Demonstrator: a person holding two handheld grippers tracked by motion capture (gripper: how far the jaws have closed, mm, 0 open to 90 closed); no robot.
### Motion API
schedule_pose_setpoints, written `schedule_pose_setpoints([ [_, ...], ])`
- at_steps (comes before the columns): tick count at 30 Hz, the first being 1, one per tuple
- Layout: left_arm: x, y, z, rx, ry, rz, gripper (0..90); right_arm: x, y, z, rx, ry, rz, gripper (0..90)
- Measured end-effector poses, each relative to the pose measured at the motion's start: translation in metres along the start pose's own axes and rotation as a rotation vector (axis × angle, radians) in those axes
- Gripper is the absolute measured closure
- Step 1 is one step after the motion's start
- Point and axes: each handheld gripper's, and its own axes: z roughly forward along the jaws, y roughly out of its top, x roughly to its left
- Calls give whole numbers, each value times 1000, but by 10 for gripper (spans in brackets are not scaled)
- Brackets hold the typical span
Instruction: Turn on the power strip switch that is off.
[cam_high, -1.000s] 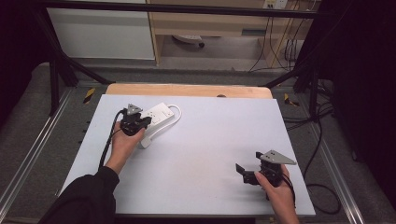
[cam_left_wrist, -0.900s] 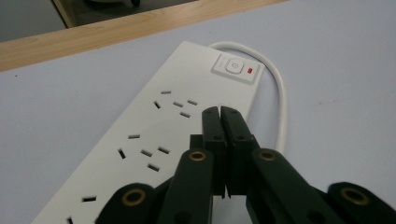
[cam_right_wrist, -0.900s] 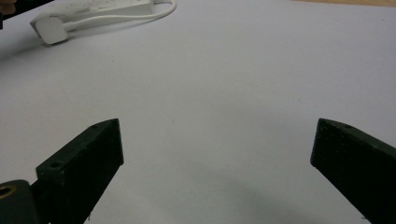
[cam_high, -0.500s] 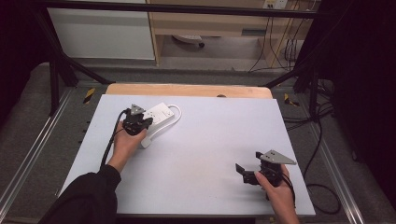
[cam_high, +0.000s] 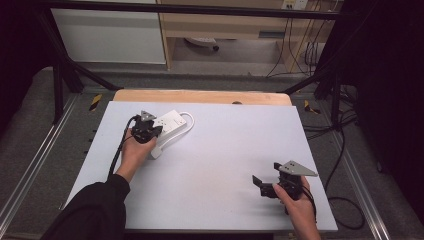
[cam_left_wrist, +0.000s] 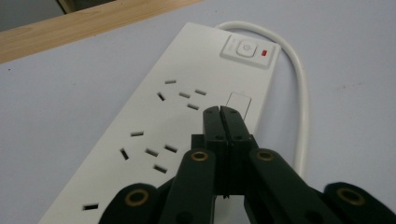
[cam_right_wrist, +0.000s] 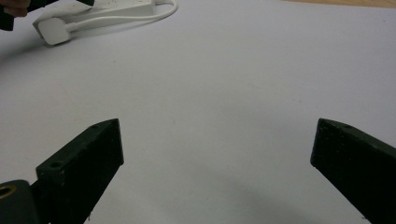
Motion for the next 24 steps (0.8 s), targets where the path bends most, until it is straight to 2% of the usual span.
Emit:
schedule_pose_setpoints([
  [24, 1, -2, -2, 19, -7, 12, 900, 0, 0, 0, 5, -1, -1, 29],
])
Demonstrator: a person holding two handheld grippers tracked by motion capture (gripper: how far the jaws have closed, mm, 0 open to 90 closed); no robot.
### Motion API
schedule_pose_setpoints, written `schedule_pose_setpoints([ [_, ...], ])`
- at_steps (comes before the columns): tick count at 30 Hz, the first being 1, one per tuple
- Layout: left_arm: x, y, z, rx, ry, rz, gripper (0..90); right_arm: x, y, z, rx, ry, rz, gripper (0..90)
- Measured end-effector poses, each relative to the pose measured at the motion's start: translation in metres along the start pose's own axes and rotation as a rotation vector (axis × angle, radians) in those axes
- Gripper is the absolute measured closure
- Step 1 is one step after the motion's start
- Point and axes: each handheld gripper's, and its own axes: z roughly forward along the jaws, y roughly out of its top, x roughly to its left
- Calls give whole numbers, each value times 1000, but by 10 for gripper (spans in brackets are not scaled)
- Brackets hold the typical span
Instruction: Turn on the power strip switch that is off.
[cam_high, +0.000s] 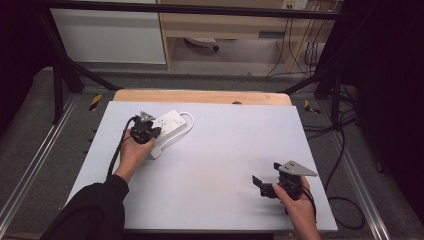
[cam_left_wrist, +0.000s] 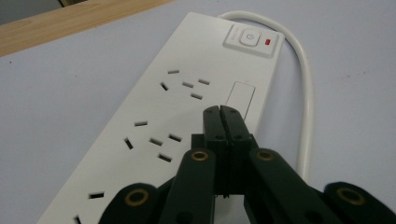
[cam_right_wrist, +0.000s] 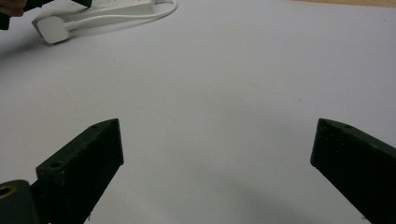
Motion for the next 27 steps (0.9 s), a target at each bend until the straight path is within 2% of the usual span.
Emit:
schedule_pose_setpoints([
  [19, 2, 0, 1, -1, -14, -5, 900, 0, 0, 1, 3, 0, 3, 29],
  [20, 2, -1, 2, 12, -12, 3, 900, 0, 0, 1, 3, 0, 3, 29],
  [27, 2, -1, 2, 7, -18, 6, 900, 0, 0, 0, 3, 0, 2, 29],
])
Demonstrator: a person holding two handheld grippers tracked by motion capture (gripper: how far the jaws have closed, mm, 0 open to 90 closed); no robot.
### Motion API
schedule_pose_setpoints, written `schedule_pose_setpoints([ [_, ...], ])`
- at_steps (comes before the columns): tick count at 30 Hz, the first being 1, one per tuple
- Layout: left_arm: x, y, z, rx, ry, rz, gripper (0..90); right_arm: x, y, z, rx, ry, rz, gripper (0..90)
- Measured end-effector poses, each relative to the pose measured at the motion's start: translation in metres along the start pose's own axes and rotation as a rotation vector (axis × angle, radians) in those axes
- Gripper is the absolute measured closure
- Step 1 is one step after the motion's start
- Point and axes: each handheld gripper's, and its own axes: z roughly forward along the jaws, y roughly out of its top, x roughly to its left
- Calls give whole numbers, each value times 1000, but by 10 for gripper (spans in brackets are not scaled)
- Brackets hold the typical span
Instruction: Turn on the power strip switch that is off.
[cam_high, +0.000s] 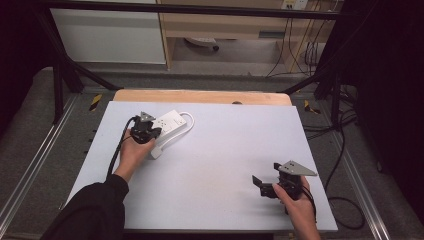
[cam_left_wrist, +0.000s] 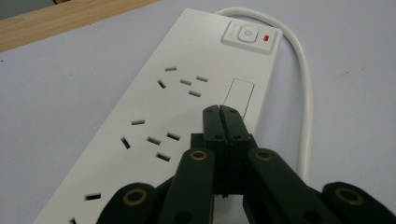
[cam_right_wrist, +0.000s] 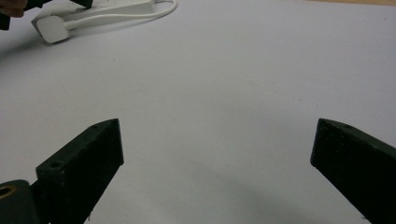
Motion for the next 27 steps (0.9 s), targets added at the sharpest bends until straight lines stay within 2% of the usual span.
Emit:
schedule_pose_setpoints([
  [13, -2, -1, 2, -24, -3, -7, 900, 0, 0, 0, -1, 1, 4, 29],
  [27, -3, 0, 2, -27, -21, -9, 900, 0, 0, 0, -1, 0, 1, 29],
])
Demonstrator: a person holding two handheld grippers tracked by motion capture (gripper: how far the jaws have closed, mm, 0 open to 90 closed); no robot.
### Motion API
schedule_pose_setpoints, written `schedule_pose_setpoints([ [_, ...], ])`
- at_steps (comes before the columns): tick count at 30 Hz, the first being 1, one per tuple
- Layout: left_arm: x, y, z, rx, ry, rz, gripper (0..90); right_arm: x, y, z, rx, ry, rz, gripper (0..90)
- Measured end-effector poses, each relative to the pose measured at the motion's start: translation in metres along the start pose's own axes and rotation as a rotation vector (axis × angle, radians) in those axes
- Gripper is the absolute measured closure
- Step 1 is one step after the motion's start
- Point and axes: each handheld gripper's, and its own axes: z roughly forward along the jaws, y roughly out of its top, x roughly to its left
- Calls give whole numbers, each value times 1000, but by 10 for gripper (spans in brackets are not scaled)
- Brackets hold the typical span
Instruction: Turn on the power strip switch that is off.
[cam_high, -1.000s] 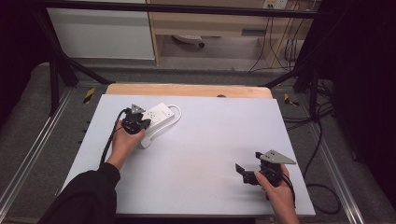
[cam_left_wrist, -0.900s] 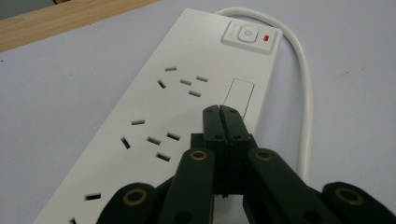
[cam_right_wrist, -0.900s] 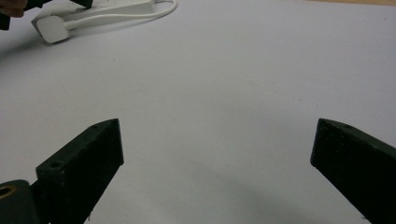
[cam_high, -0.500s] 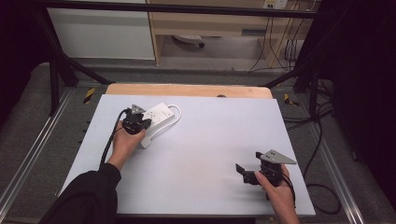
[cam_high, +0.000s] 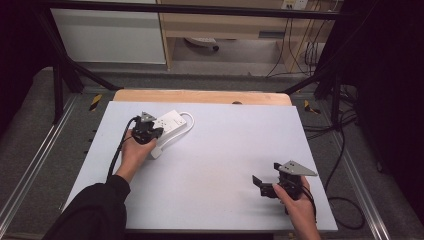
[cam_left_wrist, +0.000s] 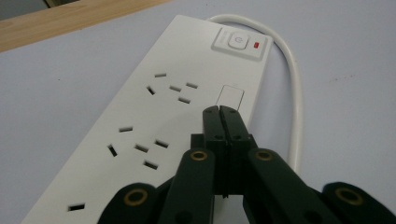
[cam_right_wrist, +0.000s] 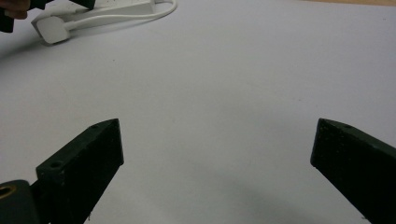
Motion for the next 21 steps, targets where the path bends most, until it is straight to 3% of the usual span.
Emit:
schedule_pose_setpoints([
  [6, 1, 1, -2, -29, -3, -12, 900, 0, 0, 0, 0, 0, 2, 29],
  [21, -2, 3, -2, -56, -22, 3, 900, 0, 0, 0, 0, -1, 6, 29],
])
